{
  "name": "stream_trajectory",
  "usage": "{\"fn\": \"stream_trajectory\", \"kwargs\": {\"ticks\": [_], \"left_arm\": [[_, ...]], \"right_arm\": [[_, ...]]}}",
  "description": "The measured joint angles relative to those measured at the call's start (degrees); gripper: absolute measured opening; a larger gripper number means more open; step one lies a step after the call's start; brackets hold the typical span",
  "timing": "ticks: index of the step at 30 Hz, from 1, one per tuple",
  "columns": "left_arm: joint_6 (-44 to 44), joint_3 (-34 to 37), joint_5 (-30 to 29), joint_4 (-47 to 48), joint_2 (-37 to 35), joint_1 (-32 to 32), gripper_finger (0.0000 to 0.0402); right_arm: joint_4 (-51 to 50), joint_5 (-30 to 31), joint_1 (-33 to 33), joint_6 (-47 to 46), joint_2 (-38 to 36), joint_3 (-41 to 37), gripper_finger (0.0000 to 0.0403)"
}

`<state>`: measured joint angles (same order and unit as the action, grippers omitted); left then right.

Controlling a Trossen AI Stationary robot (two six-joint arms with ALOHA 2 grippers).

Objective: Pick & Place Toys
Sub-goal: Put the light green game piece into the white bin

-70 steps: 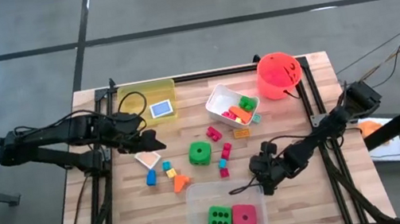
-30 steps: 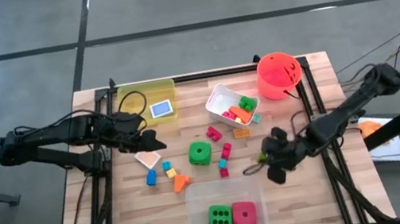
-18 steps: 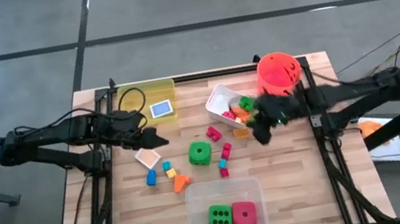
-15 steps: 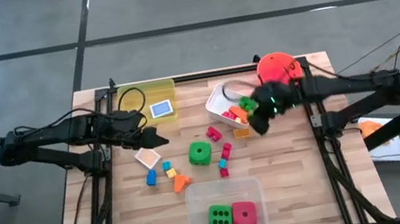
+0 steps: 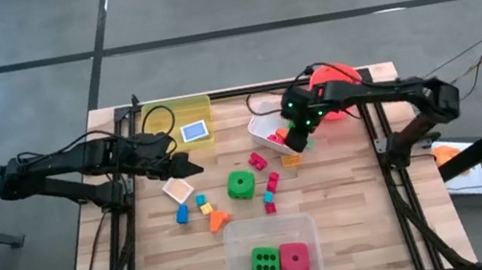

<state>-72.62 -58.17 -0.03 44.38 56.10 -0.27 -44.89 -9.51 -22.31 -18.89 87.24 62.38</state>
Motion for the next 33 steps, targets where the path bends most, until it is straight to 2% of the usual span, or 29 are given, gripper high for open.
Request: {"fn": "stream_trajectory", "kwargs": {"ticks": [6,16,33], "left_arm": [[-0.13,0.00,-0.02,0.02,0.00,0.00,0.0354],[0.04,0.00,-0.46,0.02,-0.01,0.00,0.0354],[0.46,0.00,-0.66,0.07,0.00,0.00,0.0354]], "right_arm": [[1.91,0.68,0.01,3.85,3.51,-2.27,0.0086],[5.49,5.64,0.42,9.94,5.60,-3.85,0.0086],[6.13,6.65,0.67,11.81,6.65,-3.99,0.0086]]}}
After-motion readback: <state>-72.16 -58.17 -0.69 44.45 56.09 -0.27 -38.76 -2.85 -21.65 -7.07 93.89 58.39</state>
